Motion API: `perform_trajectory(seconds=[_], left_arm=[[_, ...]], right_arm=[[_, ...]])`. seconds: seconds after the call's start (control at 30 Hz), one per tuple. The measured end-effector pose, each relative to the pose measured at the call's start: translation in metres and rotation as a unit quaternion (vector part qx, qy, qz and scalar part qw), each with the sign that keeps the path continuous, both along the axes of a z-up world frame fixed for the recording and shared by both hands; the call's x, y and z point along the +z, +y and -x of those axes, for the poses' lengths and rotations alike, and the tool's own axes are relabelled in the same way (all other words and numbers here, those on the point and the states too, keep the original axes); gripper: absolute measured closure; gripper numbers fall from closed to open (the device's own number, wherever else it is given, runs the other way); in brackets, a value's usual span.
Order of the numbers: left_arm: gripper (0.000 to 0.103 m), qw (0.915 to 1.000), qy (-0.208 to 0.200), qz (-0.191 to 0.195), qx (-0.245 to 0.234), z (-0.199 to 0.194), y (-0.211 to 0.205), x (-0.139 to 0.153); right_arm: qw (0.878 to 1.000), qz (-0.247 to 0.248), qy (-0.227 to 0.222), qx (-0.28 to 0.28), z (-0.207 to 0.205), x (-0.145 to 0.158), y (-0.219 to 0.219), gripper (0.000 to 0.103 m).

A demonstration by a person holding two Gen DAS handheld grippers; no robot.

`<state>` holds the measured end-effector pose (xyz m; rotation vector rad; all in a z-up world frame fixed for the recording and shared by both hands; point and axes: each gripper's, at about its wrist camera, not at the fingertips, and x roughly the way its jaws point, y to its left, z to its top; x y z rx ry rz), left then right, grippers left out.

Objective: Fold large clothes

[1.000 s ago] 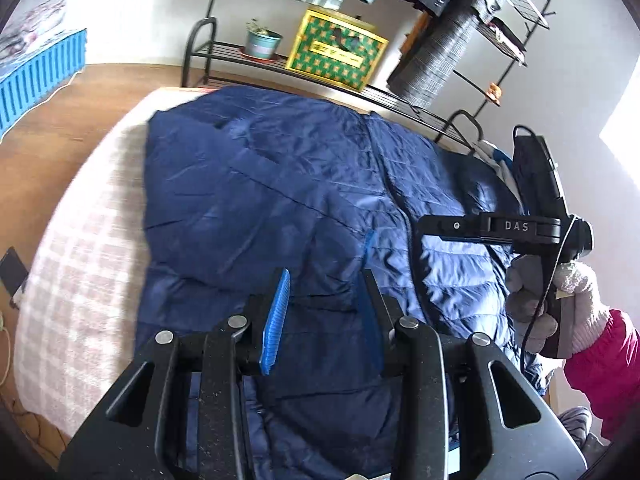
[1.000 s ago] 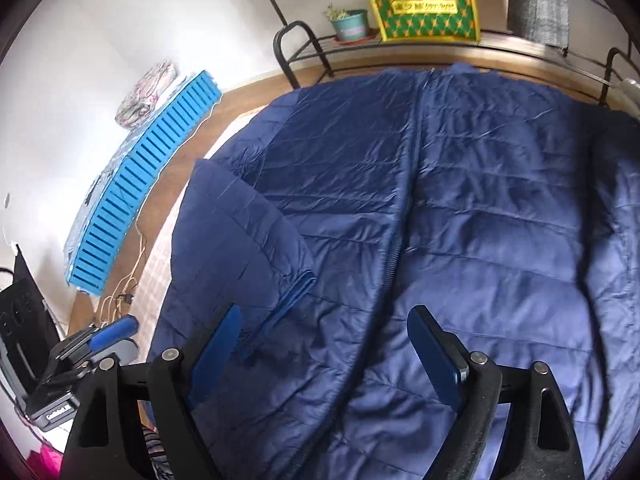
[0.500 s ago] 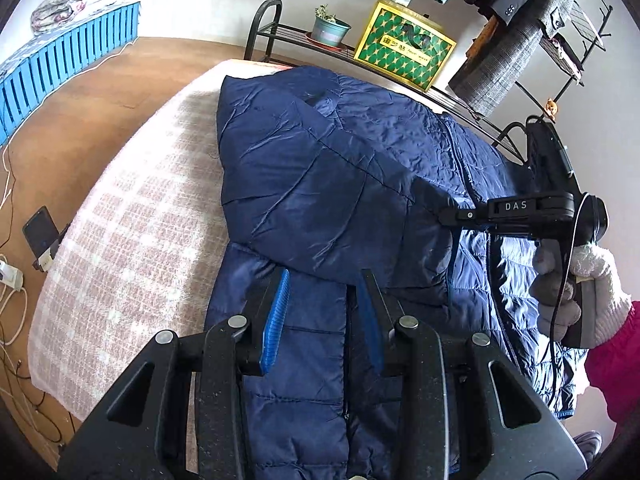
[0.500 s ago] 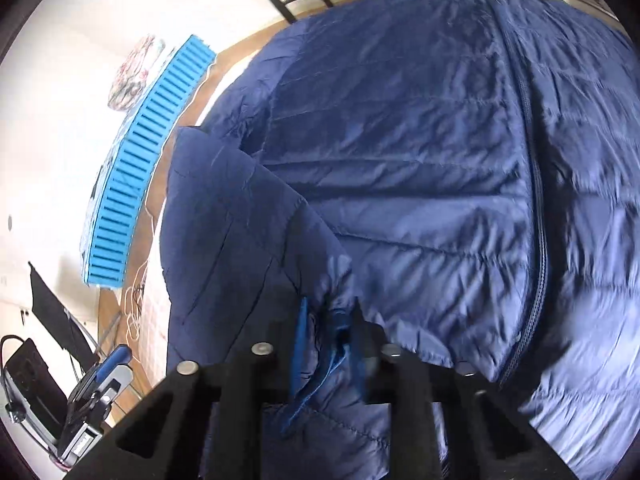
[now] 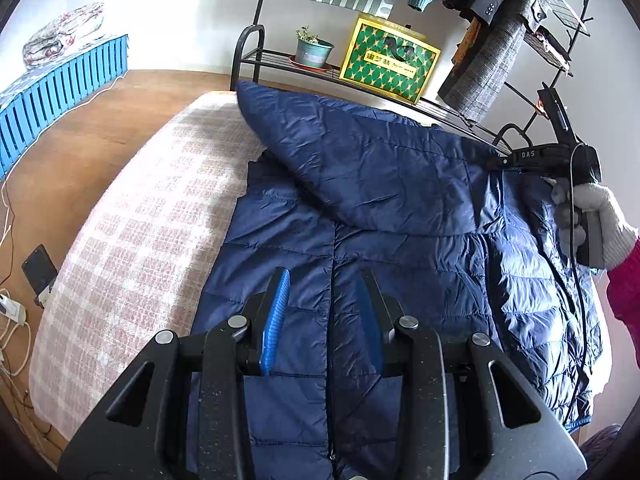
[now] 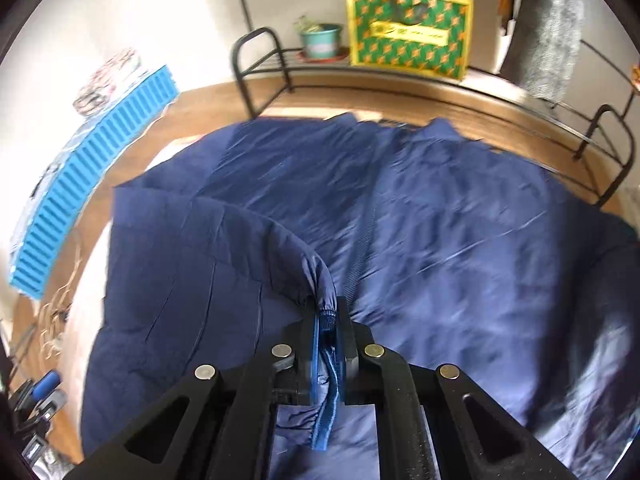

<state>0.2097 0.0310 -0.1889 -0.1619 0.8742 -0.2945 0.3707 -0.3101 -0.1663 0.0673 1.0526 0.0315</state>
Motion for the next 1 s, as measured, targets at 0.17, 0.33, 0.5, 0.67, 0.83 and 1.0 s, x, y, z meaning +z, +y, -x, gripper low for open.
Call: perform_trajectory(seconds=[0.17,0.33,0.5,0.67,0.83,1.0], left_arm=[[0.068,0.9999,0.014,0.001,0.005,-0.009,-0.003,-0.010],[0.068,0.9998,0.019,-0.007,0.004,-0.012,-0.008,-0.017],[0.068,0.9996,0.022,-0.015,-0.006,-0.015,-0.014,-0.022],[0.068,0.9996,0.021,-0.019,-0.009,-0.015,-0.016,-0.023],[0.068,0.9998,0.011,-0.016,-0.007,-0.014,-0.017,-0.020],[0.068,0.9999,0.004,-0.007,-0.012,-0.010,-0.024,-0.015]], right_arm=[[0.998,0.034,-0.008,-0.054,-0.020,-0.003,-0.059,0.099],[0.993,0.074,-0.003,-0.088,-0.036,-0.022,-0.091,0.099],[0.991,0.075,0.000,-0.114,-0.050,-0.038,-0.110,0.099],[0.988,0.088,0.015,-0.122,-0.062,-0.055,-0.115,0.099],[0.987,0.110,0.016,-0.116,-0.063,-0.061,-0.111,0.086],[0.991,0.074,-0.017,-0.109,-0.034,-0.029,-0.112,0.071]])
